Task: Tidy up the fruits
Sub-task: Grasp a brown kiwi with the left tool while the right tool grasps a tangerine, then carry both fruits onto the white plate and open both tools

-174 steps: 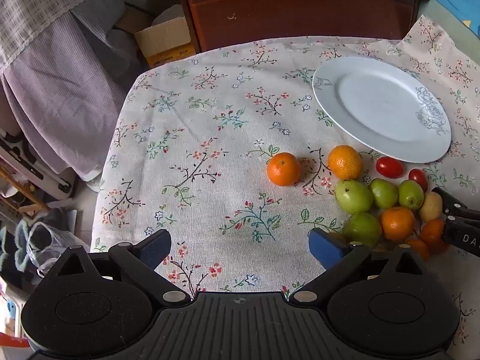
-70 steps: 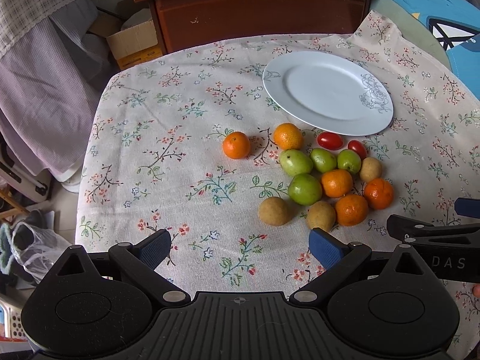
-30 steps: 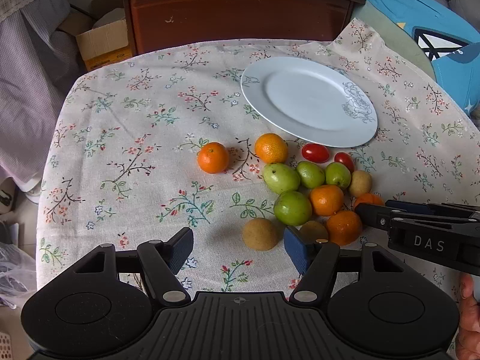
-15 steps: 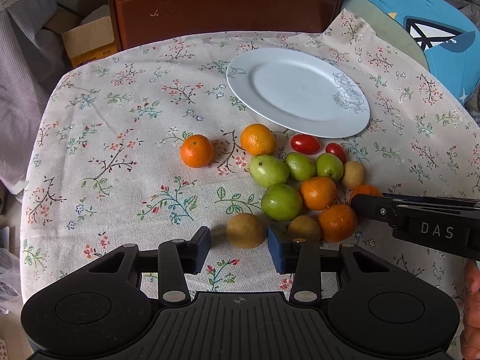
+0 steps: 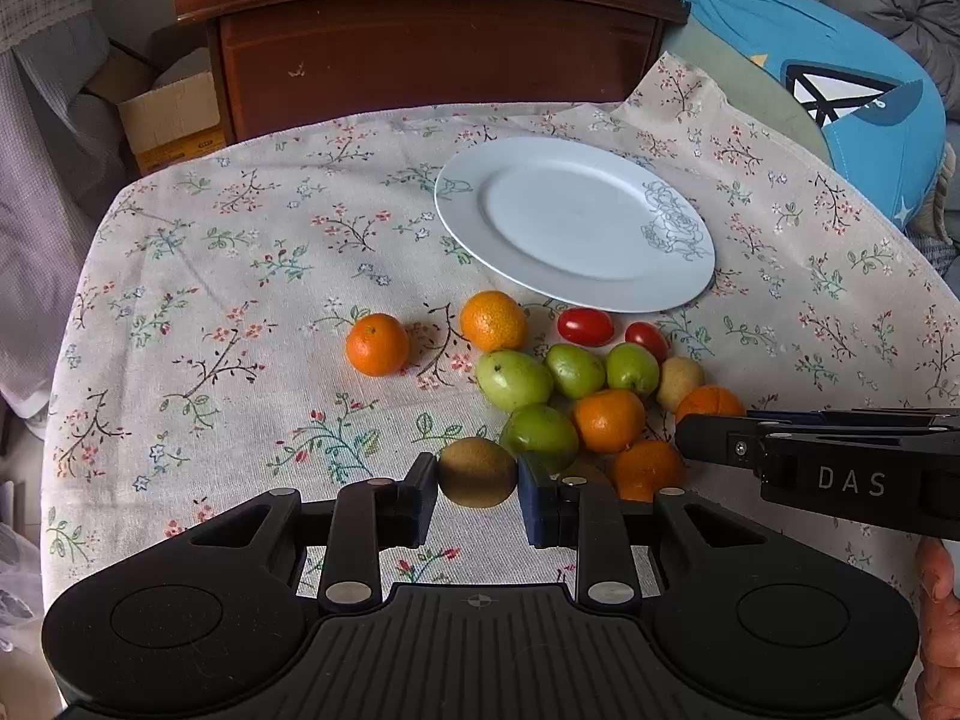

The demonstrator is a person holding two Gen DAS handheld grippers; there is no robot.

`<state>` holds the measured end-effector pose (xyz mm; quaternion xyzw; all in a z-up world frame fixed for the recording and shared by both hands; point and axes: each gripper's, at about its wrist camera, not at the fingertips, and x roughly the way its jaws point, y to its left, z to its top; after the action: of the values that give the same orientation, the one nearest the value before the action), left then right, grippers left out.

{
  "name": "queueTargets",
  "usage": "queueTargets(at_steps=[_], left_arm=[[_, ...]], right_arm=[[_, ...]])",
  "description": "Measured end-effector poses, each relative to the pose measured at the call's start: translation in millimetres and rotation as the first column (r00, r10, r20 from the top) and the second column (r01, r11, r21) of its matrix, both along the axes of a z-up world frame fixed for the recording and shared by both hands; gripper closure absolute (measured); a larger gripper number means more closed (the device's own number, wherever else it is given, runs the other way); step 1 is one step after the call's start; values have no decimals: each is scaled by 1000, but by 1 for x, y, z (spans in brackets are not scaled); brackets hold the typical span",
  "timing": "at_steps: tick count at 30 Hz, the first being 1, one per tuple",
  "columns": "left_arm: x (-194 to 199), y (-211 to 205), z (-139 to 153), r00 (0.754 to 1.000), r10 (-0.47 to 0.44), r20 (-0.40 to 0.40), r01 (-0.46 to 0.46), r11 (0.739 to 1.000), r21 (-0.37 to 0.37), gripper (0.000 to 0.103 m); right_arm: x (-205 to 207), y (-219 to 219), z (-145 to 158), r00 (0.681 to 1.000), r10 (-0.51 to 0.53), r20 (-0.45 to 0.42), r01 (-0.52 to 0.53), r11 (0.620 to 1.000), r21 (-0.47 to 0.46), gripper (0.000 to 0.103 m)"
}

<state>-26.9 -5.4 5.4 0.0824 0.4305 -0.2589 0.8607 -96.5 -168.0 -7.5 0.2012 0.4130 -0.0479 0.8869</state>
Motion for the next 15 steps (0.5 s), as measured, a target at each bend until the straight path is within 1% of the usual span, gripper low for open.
queueTargets(at_steps=[5, 8, 12, 15], left_arm=[[3, -1, 17, 999, -3, 47, 4, 999, -37, 77], [5, -9, 27, 997, -32, 73, 37, 997, -69, 77], [14, -22, 38, 990, -68, 126, 78, 994, -82, 77], [28, -29, 39, 991, -68, 114, 81, 990, -112, 77]], right_arm=[[1, -3, 16, 999, 11, 49, -11, 1000, 0, 72], [6, -10, 26, 997, 6, 76, -5, 1000, -5, 72], [16, -23, 36, 994, -11, 110, 9, 1000, 14, 72], [26, -33, 36, 992, -30, 119, 29, 1000, 10, 72]])
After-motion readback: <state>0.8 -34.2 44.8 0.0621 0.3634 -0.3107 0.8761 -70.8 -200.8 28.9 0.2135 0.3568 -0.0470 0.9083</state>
